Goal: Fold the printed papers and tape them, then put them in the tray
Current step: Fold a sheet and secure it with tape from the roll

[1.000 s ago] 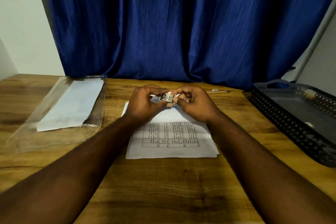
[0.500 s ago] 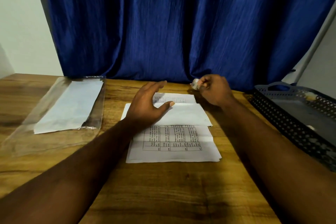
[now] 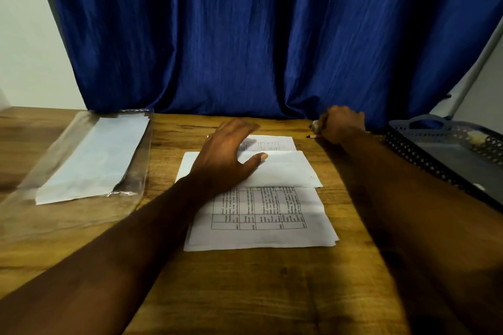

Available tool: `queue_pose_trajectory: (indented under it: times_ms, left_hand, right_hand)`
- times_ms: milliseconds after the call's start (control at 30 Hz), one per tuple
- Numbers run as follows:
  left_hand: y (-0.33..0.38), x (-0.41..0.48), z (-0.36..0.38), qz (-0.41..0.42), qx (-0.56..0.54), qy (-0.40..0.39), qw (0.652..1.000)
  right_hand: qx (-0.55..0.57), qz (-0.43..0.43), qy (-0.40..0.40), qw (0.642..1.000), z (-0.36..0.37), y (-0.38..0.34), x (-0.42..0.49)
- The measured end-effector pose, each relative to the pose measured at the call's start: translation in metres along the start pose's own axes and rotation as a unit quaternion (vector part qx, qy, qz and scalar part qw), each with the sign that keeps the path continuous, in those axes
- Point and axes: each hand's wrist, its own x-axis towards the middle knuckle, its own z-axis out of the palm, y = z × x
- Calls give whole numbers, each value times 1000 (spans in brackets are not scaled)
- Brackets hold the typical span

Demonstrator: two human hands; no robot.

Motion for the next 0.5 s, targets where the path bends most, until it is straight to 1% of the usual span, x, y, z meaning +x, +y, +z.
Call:
queue_pose_trajectory:
  times_ms: [200, 333, 433, 500]
  left_hand:
    - [-4, 2, 1, -1, 21, -32, 999]
    - [-4, 2, 2, -1, 24, -38, 999]
    - [-4, 2, 2, 0, 28, -49, 998]
    - [-5, 0, 3, -3, 28, -63, 998]
  right_hand:
    - [34, 1, -10, 999, 5, 4, 2]
    - [134, 31, -3, 990, 6, 11, -4]
    - [201, 55, 37, 977, 6, 13, -11]
    - [221, 57, 74, 971, 6, 14, -15]
